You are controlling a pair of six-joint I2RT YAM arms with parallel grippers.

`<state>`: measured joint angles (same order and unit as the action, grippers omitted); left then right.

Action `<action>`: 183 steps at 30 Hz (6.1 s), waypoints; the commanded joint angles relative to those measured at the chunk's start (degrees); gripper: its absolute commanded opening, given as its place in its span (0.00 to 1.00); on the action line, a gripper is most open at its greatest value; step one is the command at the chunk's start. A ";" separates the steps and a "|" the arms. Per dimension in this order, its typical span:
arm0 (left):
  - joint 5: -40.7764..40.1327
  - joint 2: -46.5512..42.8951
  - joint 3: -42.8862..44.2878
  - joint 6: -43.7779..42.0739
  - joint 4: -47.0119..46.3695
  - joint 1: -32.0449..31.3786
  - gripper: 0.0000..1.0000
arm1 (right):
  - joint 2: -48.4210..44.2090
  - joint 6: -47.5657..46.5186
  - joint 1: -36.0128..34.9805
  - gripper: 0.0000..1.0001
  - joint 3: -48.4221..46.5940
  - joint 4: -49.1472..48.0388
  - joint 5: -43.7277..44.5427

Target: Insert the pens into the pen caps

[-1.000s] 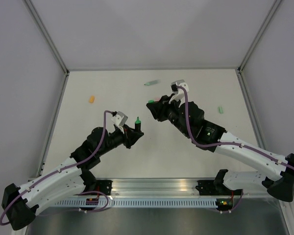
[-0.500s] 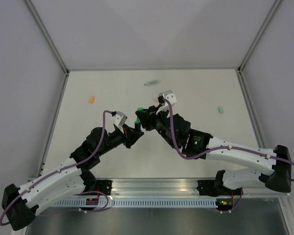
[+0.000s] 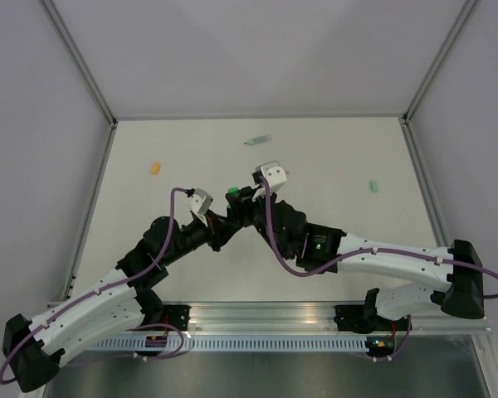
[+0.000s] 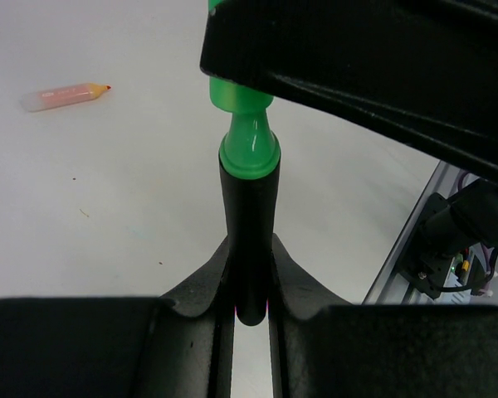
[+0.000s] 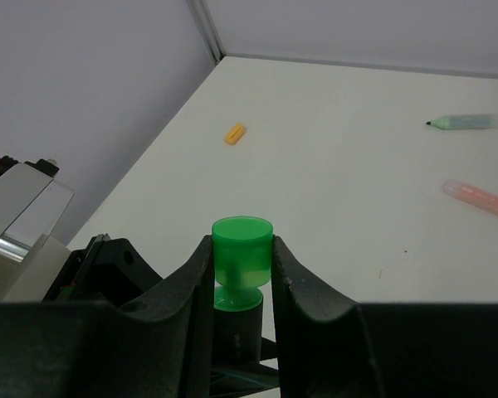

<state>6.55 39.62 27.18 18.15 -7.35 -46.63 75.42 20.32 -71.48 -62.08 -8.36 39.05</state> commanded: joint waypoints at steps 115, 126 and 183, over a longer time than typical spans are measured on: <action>36.35 -4.28 -0.37 12.08 -26.92 -0.13 0.02 | -13.63 -7.04 1.70 0.00 9.00 14.78 -45.98; 36.43 -3.93 4.28 12.26 -25.00 -0.13 0.02 | -13.72 -4.51 1.70 0.00 14.62 13.81 -52.75; 34.67 3.89 14.66 10.94 -22.97 4.53 0.02 | -15.84 5.88 -2.34 0.00 38.35 -2.71 -55.66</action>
<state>50.30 44.23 31.16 25.12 -2.61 -45.78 53.06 23.81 -67.64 -30.70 -33.50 -2.11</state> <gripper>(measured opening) 0.221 0.118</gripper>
